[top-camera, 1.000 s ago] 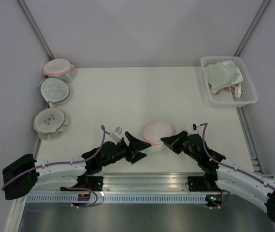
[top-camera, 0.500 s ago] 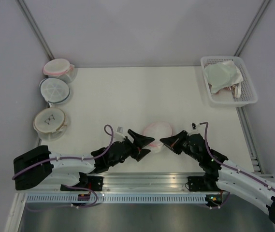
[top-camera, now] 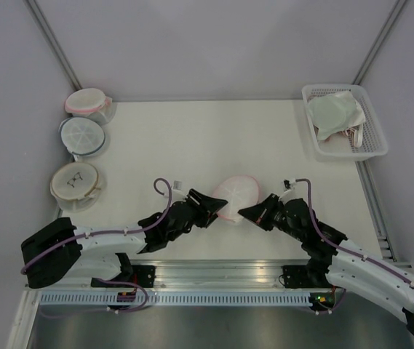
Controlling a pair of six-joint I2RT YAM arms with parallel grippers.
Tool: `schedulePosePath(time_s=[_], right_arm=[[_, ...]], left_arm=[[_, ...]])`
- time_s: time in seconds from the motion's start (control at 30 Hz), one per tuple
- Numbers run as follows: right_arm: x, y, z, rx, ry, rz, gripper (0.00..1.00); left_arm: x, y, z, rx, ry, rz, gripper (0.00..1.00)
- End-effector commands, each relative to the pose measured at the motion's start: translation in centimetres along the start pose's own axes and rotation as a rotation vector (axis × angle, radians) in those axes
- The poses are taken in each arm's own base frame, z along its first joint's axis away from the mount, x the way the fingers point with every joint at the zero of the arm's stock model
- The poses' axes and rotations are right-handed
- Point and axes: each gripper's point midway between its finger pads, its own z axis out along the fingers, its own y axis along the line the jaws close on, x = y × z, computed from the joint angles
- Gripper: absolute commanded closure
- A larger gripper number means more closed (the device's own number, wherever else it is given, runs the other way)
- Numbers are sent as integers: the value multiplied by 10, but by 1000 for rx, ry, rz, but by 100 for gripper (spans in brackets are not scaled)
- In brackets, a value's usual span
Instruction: Unzip the laundry bag and remove the bra
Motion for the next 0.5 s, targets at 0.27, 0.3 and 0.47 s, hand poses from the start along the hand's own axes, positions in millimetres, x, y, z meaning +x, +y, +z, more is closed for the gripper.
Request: schedulePosePath(time_s=[0.27, 0.3, 0.47], right_arm=[[20, 10, -9, 31, 150, -182, 39], [14, 5, -8, 65, 119, -214, 19], [-18, -22, -27, 307, 5, -294, 3]], left_arm=[[-28, -29, 24, 71, -23, 107, 98], [-22, -29, 24, 76, 29, 127, 98], [-49, -16, 35, 69, 119, 190, 98]])
